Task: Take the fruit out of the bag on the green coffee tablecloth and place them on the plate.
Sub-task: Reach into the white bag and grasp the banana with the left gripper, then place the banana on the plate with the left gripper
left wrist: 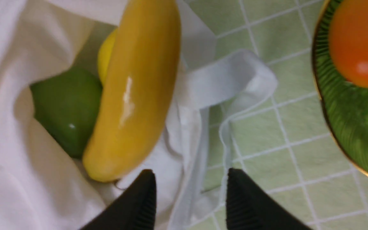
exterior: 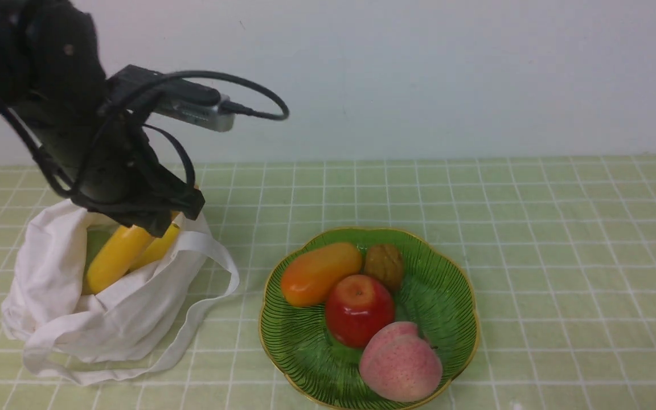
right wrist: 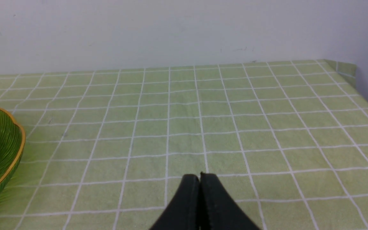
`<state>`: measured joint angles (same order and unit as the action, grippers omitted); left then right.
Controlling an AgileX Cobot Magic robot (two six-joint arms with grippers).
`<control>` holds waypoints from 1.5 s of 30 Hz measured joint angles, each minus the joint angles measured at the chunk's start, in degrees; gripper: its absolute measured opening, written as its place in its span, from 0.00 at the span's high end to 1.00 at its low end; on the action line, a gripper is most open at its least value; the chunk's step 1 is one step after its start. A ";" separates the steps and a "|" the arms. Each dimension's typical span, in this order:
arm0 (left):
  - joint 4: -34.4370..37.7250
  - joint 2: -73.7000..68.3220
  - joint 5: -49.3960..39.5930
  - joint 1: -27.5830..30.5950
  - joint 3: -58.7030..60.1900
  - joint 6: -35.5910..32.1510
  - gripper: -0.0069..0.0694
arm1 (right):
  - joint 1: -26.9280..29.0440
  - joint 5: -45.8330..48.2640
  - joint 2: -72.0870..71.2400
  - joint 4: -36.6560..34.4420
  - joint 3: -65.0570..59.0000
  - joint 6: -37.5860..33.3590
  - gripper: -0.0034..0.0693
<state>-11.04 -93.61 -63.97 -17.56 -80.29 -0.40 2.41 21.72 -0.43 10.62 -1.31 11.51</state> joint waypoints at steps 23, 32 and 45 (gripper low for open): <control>-11.50 -12.32 3.67 -2.04 -0.91 3.87 0.23 | 0.00 0.00 0.00 0.00 0.00 0.00 0.97; -12.66 -12.03 2.66 -2.04 -3.09 3.93 0.49 | 0.00 0.00 0.00 0.00 0.00 0.00 0.97; -7.85 1.88 -4.53 -2.44 -10.20 4.05 0.49 | 0.00 0.05 0.00 0.00 0.00 0.00 0.97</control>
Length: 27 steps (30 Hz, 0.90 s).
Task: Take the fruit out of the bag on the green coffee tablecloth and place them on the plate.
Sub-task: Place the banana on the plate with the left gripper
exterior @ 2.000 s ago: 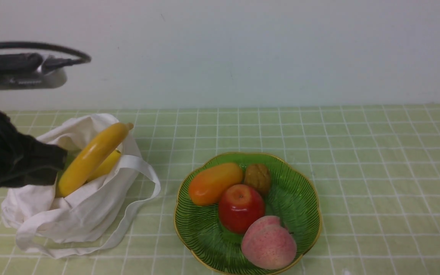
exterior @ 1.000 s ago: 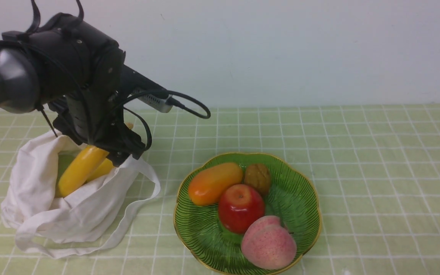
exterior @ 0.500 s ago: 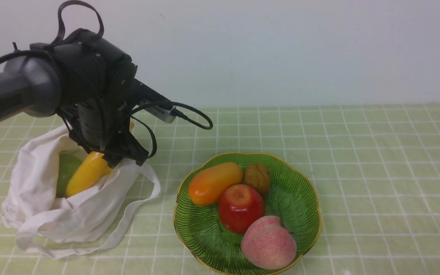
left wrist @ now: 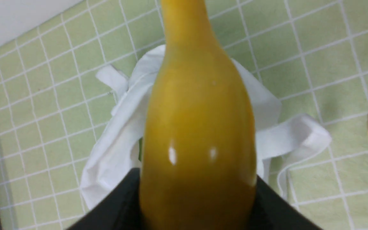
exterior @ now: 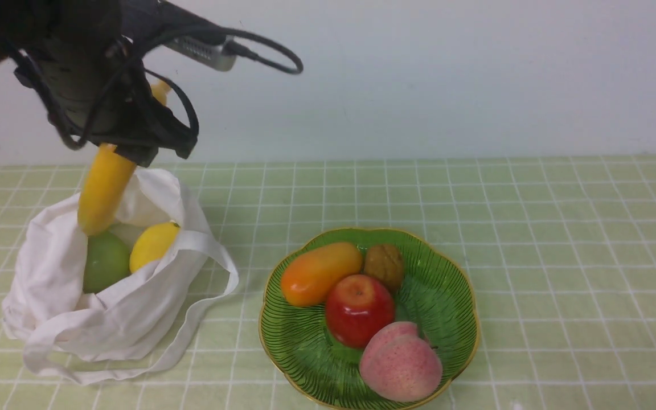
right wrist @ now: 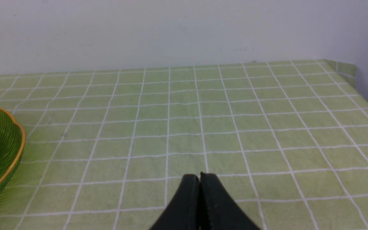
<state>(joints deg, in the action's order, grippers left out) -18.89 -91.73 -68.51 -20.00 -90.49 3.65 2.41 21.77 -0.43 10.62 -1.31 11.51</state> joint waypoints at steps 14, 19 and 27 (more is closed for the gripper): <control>40.39 5.51 0.85 -0.12 8.67 -7.03 0.49 | 0.00 0.00 0.00 0.00 0.00 0.00 0.97; 52.48 2.98 9.03 -0.12 15.82 -10.20 0.49 | 0.00 0.00 0.00 0.00 0.00 0.00 0.97; 62.66 -2.17 15.26 -0.12 18.90 -14.35 0.49 | 0.00 0.00 0.00 0.00 0.00 0.00 0.97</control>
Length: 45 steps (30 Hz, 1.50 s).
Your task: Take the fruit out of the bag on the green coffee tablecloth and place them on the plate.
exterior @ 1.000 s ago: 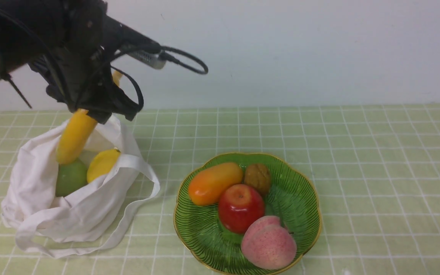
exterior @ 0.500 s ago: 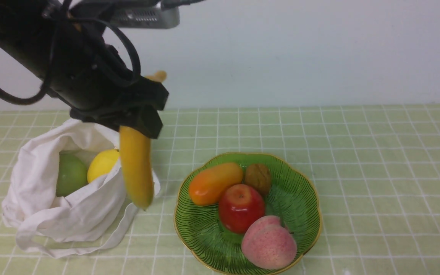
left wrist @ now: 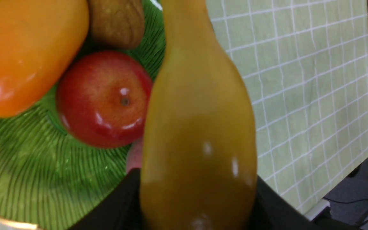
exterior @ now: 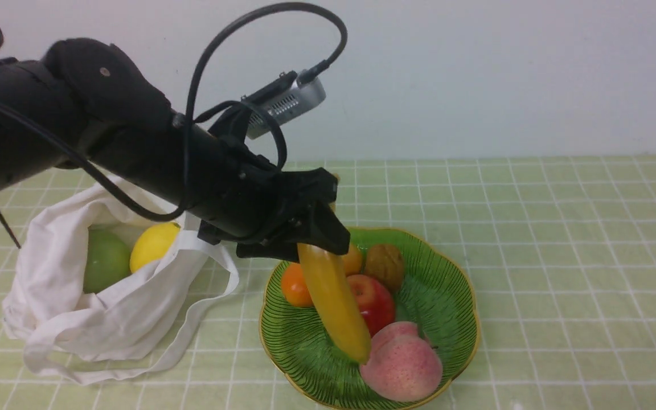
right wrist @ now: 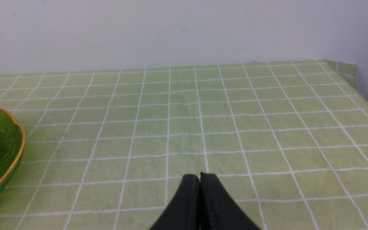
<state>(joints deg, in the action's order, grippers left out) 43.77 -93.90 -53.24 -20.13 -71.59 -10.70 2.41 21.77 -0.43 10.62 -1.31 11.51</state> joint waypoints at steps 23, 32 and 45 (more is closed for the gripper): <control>-2.11 -13.85 8.58 -0.05 0.00 -8.62 0.23 | 0.00 0.00 0.00 0.00 0.00 0.00 0.97; -6.43 -14.82 8.38 -0.05 -2.72 -9.02 0.03 | 0.00 0.00 0.00 0.00 0.00 0.00 0.97; -26.52 -9.63 -3.47 -0.05 -17.09 0.16 0.22 | 0.00 0.00 0.00 0.00 0.00 0.00 0.97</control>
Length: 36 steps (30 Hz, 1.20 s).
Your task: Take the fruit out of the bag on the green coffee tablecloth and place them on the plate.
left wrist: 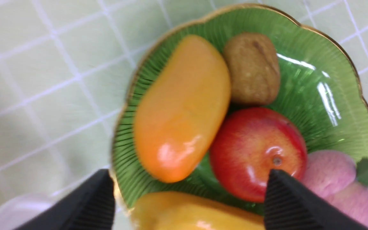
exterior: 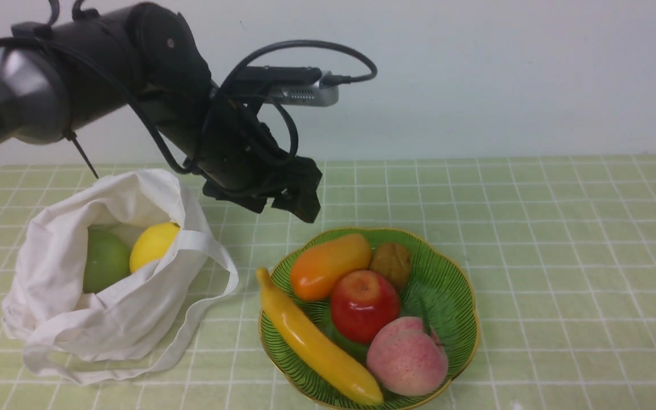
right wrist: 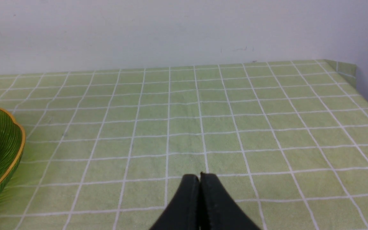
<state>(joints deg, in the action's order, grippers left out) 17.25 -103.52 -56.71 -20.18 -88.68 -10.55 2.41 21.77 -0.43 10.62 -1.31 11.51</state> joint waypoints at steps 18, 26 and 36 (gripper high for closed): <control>-9.02 17.97 -14.09 0.00 -3.10 3.44 0.92 | 0.00 0.00 0.00 0.00 0.00 0.00 0.97; -9.14 31.50 -14.98 0.00 7.82 3.63 0.92 | 0.00 0.00 0.00 0.00 0.00 0.00 0.97; -7.13 49.30 -6.63 0.00 32.14 3.10 0.92 | 0.00 0.00 0.00 0.00 0.00 0.00 0.97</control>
<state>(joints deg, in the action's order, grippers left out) 10.12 -54.23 -63.34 -20.18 -56.54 -7.44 2.41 21.77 -0.43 10.62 -1.31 11.51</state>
